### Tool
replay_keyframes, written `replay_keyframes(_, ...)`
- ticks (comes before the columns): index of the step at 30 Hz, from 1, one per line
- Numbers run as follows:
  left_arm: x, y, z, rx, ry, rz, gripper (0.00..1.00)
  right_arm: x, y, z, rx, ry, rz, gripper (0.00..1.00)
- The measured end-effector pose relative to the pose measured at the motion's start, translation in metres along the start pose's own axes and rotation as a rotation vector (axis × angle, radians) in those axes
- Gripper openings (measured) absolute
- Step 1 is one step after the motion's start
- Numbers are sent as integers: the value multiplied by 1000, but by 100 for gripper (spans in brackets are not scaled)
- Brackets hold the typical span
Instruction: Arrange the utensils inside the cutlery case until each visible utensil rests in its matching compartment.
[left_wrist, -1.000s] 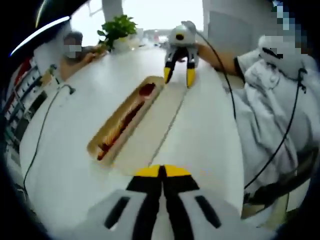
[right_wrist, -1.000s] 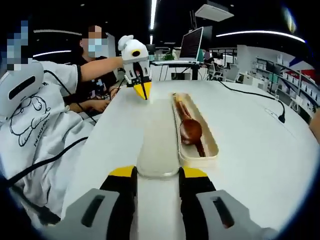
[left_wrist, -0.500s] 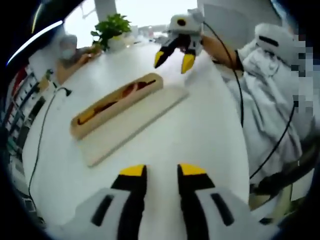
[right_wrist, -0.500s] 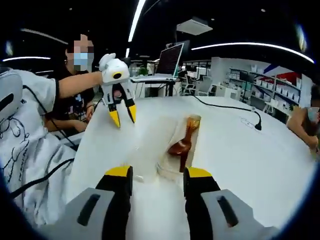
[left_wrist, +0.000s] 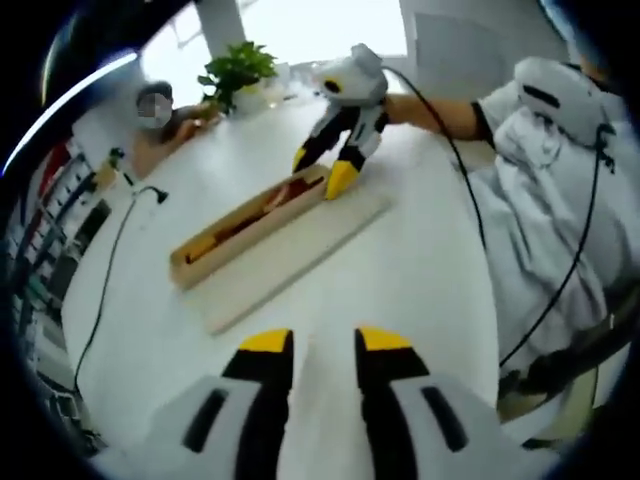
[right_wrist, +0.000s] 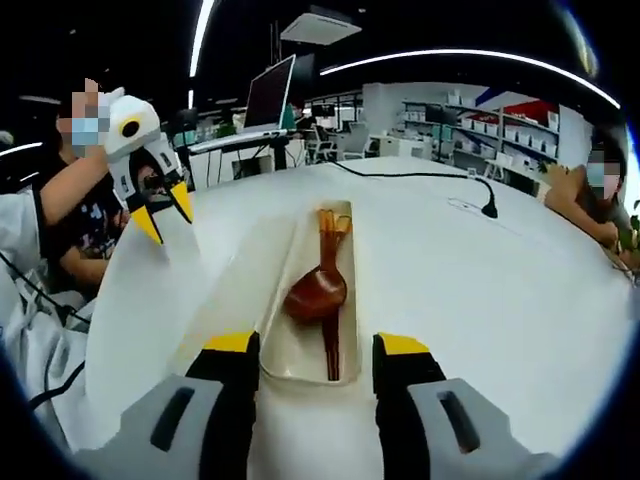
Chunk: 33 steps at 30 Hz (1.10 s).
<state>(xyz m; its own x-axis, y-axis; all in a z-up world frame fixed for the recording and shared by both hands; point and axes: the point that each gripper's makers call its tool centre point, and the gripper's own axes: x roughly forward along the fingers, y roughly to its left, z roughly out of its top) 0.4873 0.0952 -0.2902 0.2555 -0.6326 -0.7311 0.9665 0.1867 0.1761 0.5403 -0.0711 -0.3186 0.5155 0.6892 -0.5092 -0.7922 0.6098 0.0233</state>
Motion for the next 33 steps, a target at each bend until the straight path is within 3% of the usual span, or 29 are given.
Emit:
replay_keyframes(4, -2, 1, -2, 0, 4, 5, 26, -2, 3, -2, -58, 30, 102, 40)
replay_keyframes(7, -3, 0, -3, -3, 2, 3, 26, -9, 2, -5, -203, 22, 236, 40)
replay_keyframes(9, -2, -1, -4, -4, 3, 1, 26, -15, 1, -11, -205, 54, 320, 40)
replay_keyframes(11, 0, -3, -6, -5, 12, -6, 26, -16, -2, -8, -359, 9, 382, 40)
replay_keyframes(15, 3, -5, -6, 1, 26, -18, 26, -14, -3, -10, -319, 18, 471, 41)
replay_keyframes(17, 3, -5, -6, 7, 29, -21, 26, -13, -7, -18, -343, 74, 458, 45)
replay_keyframes(19, 2, -2, -6, 15, 37, -17, 28, -18, -4, -14, -322, 52, 458, 60)
replay_keyframes(21, 0, 3, -6, 14, 39, -13, 28, -27, 0, -6, -323, 1, 439, 65)
replay_keyframes(24, -2, 12, -8, 1, 35, 5, 28, -41, 4, 10, -271, -62, 356, 62)
replay_keyframes(26, -2, 15, -9, -4, 27, 13, 28, -49, 11, 19, -255, -116, 284, 51)
replay_keyframes(28, -1, 17, -10, -7, 21, 21, 28, -56, 29, 22, -282, -152, 277, 39)
replay_keyframes(30, 0, 17, -12, -13, 17, 23, 28, -57, 46, 30, -255, -215, 260, 41)
replay_keyframes(32, 0, 17, -16, -18, 25, 26, 28, -50, 63, 28, -198, -194, 270, 42)
replay_keyframes(33, 0, 17, -18, -19, 33, 28, 28, -44, 61, 24, -192, -153, 223, 41)
